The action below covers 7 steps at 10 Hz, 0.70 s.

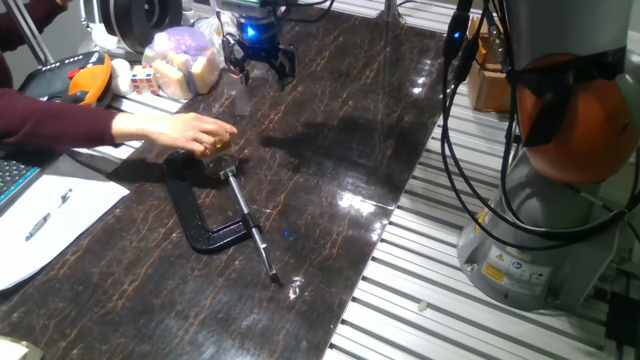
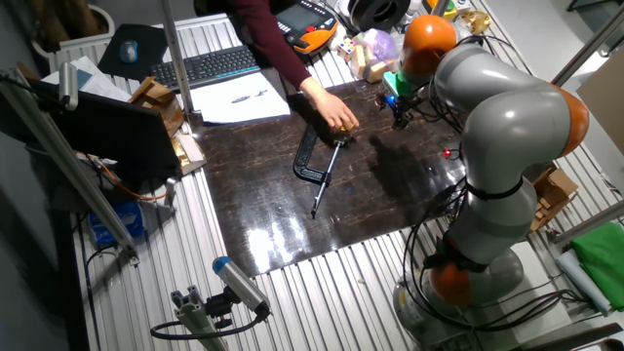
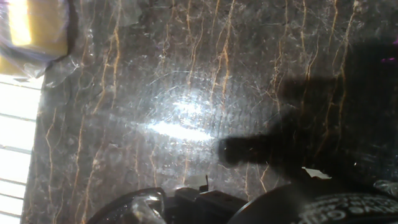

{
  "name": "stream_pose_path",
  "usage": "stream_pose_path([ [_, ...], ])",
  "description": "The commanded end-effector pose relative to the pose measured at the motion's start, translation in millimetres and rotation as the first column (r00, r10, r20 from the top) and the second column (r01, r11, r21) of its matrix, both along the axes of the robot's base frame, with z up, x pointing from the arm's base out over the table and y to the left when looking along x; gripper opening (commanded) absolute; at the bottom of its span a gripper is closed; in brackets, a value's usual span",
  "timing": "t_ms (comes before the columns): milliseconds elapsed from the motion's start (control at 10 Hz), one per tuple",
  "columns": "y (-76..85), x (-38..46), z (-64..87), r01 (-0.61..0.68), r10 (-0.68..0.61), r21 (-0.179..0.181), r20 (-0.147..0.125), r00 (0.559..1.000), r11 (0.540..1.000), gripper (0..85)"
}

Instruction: Unscrew the lid from the jar

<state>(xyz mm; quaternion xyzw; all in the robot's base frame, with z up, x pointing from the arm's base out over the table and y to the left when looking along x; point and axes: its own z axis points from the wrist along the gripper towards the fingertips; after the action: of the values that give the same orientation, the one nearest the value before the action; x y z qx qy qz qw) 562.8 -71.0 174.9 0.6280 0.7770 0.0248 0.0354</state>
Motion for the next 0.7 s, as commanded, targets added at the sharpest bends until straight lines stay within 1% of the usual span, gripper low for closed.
stream_pose_path([
  [0,0.0,0.1,0.1,-0.003,0.003,0.0,0.0,1.0,1.0,74.0],
  [100,0.6,0.5,0.3,-0.014,0.014,0.0,0.003,1.0,1.0,74.0],
  [200,1.9,2.0,0.7,-0.021,0.021,-0.014,0.012,1.0,1.0,74.0],
  [300,2.1,2.8,0.4,-0.026,0.026,-0.021,0.015,1.0,0.999,74.0],
  [600,2.4,3.2,0.0,-0.024,0.025,-0.016,0.015,1.0,1.0,74.0],
])
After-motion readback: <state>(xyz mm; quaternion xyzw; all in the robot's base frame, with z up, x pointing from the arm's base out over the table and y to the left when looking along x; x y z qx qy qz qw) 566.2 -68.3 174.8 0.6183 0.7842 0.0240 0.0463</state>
